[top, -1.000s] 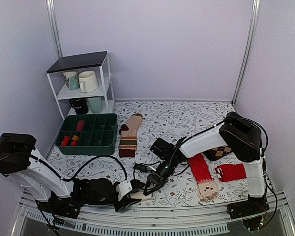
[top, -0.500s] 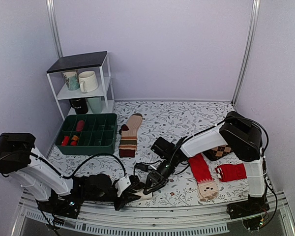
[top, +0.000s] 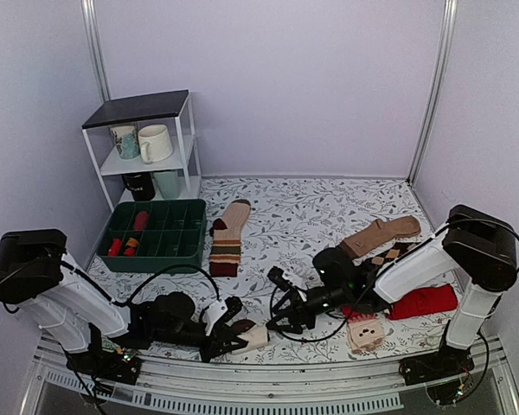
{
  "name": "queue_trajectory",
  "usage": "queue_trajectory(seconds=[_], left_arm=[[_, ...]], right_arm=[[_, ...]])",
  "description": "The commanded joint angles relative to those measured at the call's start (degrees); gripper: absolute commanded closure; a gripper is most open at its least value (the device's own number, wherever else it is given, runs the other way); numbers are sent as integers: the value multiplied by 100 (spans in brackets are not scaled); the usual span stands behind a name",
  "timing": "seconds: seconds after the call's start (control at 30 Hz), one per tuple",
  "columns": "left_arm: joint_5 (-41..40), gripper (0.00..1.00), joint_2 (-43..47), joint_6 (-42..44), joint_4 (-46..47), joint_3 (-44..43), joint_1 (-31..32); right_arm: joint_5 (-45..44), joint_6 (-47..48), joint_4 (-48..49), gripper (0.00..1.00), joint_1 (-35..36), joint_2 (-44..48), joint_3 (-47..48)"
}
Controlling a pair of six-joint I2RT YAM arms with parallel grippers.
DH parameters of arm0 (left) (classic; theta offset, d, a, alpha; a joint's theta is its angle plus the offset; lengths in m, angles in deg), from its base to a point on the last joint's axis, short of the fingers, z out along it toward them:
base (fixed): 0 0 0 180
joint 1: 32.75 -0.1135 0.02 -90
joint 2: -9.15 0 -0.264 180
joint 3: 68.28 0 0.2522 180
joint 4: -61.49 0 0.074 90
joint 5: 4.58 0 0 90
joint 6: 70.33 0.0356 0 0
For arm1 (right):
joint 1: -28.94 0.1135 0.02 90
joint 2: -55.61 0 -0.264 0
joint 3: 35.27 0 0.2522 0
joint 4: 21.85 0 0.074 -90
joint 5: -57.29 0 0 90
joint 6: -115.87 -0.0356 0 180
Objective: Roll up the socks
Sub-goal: Roll a pair of socks at the center of the board.
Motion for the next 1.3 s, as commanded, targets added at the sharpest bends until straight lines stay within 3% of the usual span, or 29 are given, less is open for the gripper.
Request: queue_trajectory(seconds=[0.0,0.1,0.4,0.6,0.87,1.27], left_arm=[[238,100,-316,-129,-922,152,-146],[277,100,-317,-166,-890,186,-195],[315,100,-333,-166,-826,206,-211],[308,100,-307,-170,-814,228,-221],[306,100,-304,-179,-821,238,-216],[301,100,-314,-163,-818,221,-218]], right_arm=[[-818,657,2758,36,238,650,-1018],[-552,829,3308,36,426,654,-1345],[-472,1127,3137,35,759,278,-1186],[-153,1289,2380,35,791,-31,-812],[-403,1312,1206,36,811,-59,-599],[-230,1503,510,37,905,-290,-317]])
